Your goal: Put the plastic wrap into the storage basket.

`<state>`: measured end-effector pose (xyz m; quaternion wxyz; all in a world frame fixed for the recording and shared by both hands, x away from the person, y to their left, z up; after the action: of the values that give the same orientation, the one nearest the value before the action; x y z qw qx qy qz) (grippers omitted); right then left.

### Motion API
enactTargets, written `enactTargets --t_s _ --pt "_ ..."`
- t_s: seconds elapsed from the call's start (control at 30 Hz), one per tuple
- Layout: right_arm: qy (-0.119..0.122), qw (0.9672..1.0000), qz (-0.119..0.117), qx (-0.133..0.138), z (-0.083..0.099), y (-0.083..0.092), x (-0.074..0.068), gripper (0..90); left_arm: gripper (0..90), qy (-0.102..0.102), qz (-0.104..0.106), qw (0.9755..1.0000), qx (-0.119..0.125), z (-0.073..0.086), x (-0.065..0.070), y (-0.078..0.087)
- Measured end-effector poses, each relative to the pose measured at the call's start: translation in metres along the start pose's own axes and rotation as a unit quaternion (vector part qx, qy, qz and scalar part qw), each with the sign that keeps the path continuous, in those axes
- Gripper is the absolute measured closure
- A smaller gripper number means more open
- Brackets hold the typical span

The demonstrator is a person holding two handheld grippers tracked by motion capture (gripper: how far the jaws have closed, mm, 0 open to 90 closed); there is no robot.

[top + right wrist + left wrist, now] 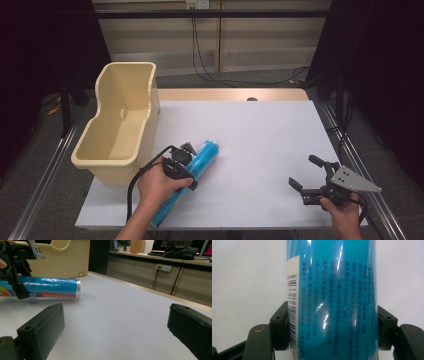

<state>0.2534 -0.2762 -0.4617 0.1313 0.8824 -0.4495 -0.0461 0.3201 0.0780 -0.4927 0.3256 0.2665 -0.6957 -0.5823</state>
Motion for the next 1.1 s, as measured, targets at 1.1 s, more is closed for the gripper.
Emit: enactTargets --t_s 1.1 --pt "0.003 1.0000 -0.007 0.001 0.000 -0.003 -0.004 0.6 31.9 0.028 0.027 0.9983 0.044 -0.021 -0.008 0.102"
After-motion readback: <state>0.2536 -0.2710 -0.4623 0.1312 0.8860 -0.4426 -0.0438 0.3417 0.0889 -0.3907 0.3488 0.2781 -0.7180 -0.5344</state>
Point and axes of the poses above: each handheld gripper's, and its own axes: y roughly backward along the jaws, z roughly out of its underside, x roughly to its right, the point moved 7 cm from there along -y, roughly forward along the jaws, and after that the axes turned 6 degrees about -x, right-handed, at the moved point
